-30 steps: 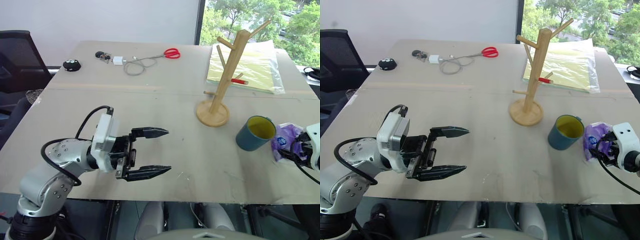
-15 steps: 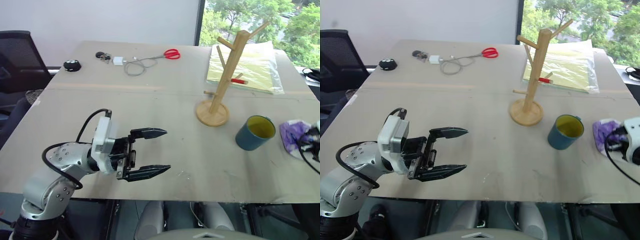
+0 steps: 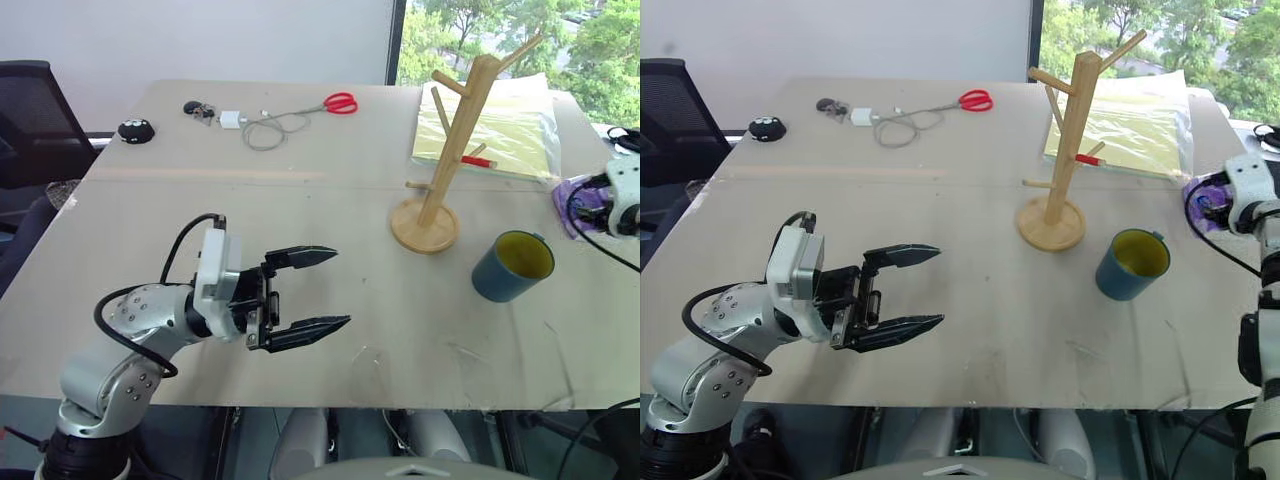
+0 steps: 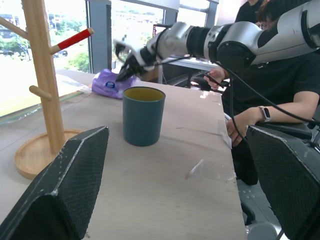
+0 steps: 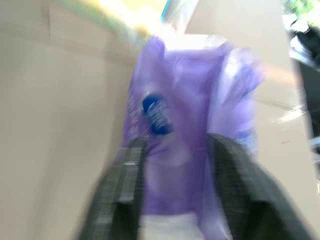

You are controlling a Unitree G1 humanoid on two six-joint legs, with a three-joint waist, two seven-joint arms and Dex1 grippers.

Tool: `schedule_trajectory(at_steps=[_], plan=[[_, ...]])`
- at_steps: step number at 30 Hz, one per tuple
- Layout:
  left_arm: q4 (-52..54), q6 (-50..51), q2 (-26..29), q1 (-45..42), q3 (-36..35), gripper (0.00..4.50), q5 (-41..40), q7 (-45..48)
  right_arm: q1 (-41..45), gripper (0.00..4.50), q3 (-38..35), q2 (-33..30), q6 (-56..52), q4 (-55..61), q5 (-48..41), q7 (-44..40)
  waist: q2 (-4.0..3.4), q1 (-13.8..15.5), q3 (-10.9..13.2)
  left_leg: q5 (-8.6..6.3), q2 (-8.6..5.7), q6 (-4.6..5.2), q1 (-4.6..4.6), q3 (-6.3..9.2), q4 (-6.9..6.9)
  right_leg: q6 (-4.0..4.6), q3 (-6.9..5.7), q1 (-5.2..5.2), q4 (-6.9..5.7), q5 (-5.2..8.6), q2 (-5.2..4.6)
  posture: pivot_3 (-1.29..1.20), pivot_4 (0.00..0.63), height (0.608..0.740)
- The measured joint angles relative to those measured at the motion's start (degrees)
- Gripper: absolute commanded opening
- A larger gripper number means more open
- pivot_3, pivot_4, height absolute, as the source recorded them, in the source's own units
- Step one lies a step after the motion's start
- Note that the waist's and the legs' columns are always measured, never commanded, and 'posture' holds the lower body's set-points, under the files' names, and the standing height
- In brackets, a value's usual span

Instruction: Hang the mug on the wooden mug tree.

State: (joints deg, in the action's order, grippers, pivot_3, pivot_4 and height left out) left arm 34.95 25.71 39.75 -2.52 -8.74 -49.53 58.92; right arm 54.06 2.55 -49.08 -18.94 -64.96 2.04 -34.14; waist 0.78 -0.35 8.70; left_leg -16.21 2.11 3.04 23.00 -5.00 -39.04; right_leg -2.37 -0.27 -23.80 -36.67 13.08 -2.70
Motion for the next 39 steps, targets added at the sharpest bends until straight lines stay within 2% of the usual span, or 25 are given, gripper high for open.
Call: schedule_trajectory(at_steps=[2,6,9,11,15,17,20,23,30,39], plan=[[-0.09,0.00,-0.03,-0.50,0.06,4.50,0.02,-0.32,0.75,4.46,0.67,-0.41,2.86,-1.68,1.32,-2.33,-0.13,-0.27,0.08,-0.01,0.00,0.01,0.00,-0.07,0.00,-0.03,0.06,-0.01,0.02,-0.02,-0.02,0.00,0.150,0.740],[-0.62,-0.08,-0.05,-1.01,0.16,4.50,0.08,-0.46,0.22,4.46,0.34,-6.23,6.53,3.37,0.66,-12.58,-0.52,-0.30,0.30,-0.01,0.00,0.01,-0.05,-0.05,0.00,-0.05,0.03,-0.01,-0.03,-0.02,-0.02,0.00,0.150,0.740],[-1.61,-0.33,-0.13,-1.77,0.32,4.50,0.40,-0.29,-10.23,4.46,-5.88,-12.65,4.18,18.33,-5.31,-21.50,-0.48,0.26,0.28,-0.01,0.06,0.00,-0.08,0.22,0.02,-0.05,-0.21,0.11,-0.05,0.01,-0.01,0.00,0.150,0.740],[-2.54,-0.70,-0.16,-2.13,0.37,4.50,0.89,0.00,-22.31,4.46,-12.48,-13.94,1.08,29.78,-10.32,-24.15,-0.35,0.63,0.20,-0.02,0.11,-0.01,-0.12,0.26,0.04,-0.06,-0.25,0.17,-0.05,0.01,0.03,0.00,0.150,0.740],[-3.04,-0.75,-0.02,-3.01,0.33,4.50,0.76,0.83,-41.68,4.46,-22.30,-8.60,-1.91,45.55,-17.11,-24.21,-0.38,0.48,0.20,-0.01,0.08,-0.01,-0.24,0.04,0.00,-0.09,-0.07,0.17,-0.09,0.01,0.04,0.00,0.150,0.740],[-3.13,-0.74,0.29,-3.18,0.30,4.50,0.55,1.49,-45.28,4.46,-24.55,-5.70,-2.07,49.46,-19.75,-23.96,-0.41,0.06,0.20,-0.01,0.06,0.00,-0.30,-0.05,-0.06,-0.11,0.02,0.17,-0.13,-0.01,0.03,0.00,0.150,0.740],[-3.61,-0.74,0.96,-3.75,0.30,4.50,0.52,2.68,-46.38,4.46,-27.26,-2.28,-1.72,51.70,-24.31,-24.72,-0.38,-0.50,0.21,-0.10,0.05,0.21,-0.39,-0.13,-0.19,-0.14,0.11,0.24,-0.13,-0.06,0.05,0.00,0.150,0.740],[-4.12,-0.74,1.45,-4.07,0.19,4.50,0.50,3.39,-45.36,4.46,-26.98,-1.59,-0.51,50.82,-24.95,-25.73,-0.38,-0.43,0.21,-0.10,0.04,0.24,-0.41,-0.14,-0.21,-0.08,0.12,0.25,-0.13,-0.06,0.06,0.00,0.150,0.740],[-4.47,-0.54,2.46,-4.29,-0.41,4.50,0.14,3.57,-37.54,4.46,-22.01,0.40,3.00,42.89,-24.65,-28.69,-0.38,-0.33,0.21,0.00,0.05,0.05,-0.33,-0.12,-0.17,-0.18,0.14,0.21,-0.11,-0.12,0.10,0.00,0.150,0.740],[-4.40,1.21,3.86,-3.18,-2.70,4.50,-2.44,3.82,-34.03,4.46,-18.18,1.71,3.92,39.49,-24.42,-31.54,-0.37,-0.15,0.22,0.00,0.04,0.04,-0.23,-0.12,-0.16,-0.19,0.12,0.15,-0.07,-0.11,0.07,0.00,0.150,0.740]])
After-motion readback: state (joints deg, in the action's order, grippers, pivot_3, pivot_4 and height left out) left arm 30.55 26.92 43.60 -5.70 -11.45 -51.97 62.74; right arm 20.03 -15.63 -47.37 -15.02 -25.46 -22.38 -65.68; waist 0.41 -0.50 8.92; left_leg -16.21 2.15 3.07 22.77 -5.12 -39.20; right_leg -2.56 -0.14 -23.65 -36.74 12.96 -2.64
